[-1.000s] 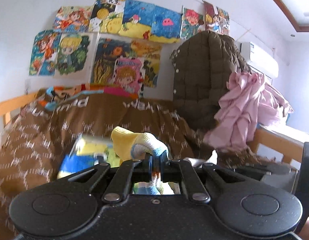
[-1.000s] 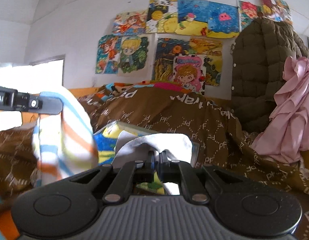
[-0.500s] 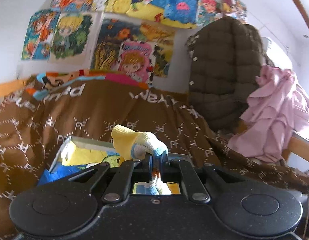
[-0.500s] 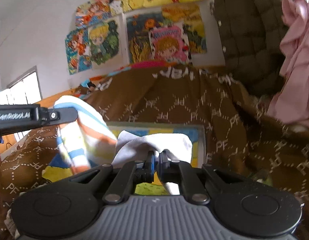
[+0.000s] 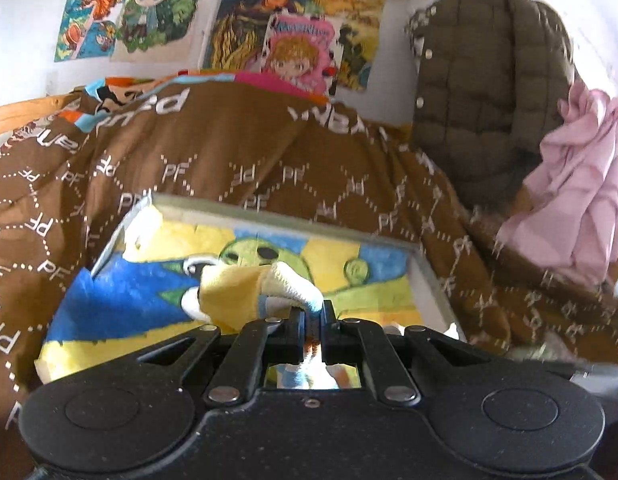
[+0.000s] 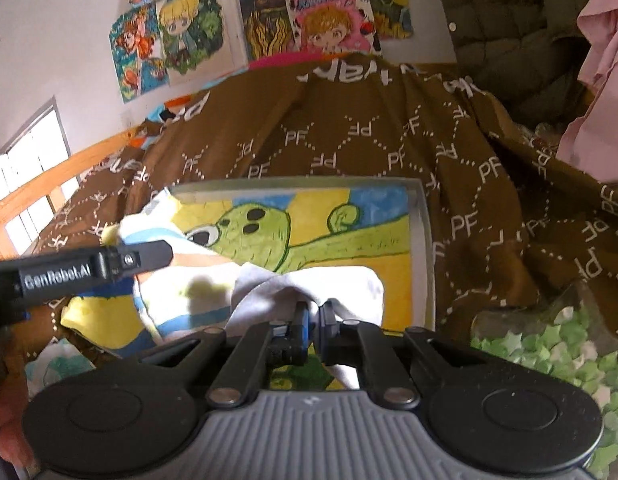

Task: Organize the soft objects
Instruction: 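Carry both cloths into the painting tray and open both tools, then withdraw both tools from the tray back toward the clothes pile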

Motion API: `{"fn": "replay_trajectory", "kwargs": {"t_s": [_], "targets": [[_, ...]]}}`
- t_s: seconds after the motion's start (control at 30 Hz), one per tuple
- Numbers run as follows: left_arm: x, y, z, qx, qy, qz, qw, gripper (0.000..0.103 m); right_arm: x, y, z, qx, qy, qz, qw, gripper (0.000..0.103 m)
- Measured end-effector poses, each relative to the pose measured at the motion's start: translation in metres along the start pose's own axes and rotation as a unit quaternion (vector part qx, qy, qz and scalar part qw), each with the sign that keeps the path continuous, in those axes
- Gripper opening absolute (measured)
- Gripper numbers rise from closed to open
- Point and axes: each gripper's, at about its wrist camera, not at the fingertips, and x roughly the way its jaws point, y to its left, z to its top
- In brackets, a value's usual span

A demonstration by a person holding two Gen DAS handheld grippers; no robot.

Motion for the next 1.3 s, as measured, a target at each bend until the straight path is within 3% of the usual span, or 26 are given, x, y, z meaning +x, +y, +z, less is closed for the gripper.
{"fn": "replay_trajectory", "kwargs": {"t_s": [0.37, 0.47, 0.6, 0.73, 0.83, 1.3], "targets": [[0.011, 0.003, -0.013, 0.006, 0.067, 0.019, 0.9976, 0.010, 0.008, -0.004, -0.003, 0.013, 0.035, -0.007, 0.999, 0.011], [0.009, 0.003, -0.016, 0.001, 0.075, 0.026, 0.9968, 0.022, 0.006, -0.006, -0.003, 0.018, 0.038, -0.005, 0.999, 0.015], [0.003, 0.003, -0.018, -0.007, 0.078, 0.031, 0.9965, 0.038, -0.001, -0.009, -0.003, 0.024, 0.034, -0.005, 0.999, 0.033], [-0.011, 0.000, -0.017, -0.012, 0.067, 0.033, 0.9971, 0.052, -0.018, -0.011, -0.002, 0.033, 0.022, -0.005, 0.999, 0.052], [-0.029, -0.002, -0.017, -0.021, 0.048, 0.030, 0.9982, 0.063, -0.037, -0.012, 0.000, 0.028, 0.007, -0.014, 0.999, 0.060], [-0.130, -0.023, -0.019, -0.046, -0.044, 0.039, 0.9972, 0.093, -0.136, -0.007, 0.009, -0.002, -0.086, -0.032, 0.996, 0.101]]}}
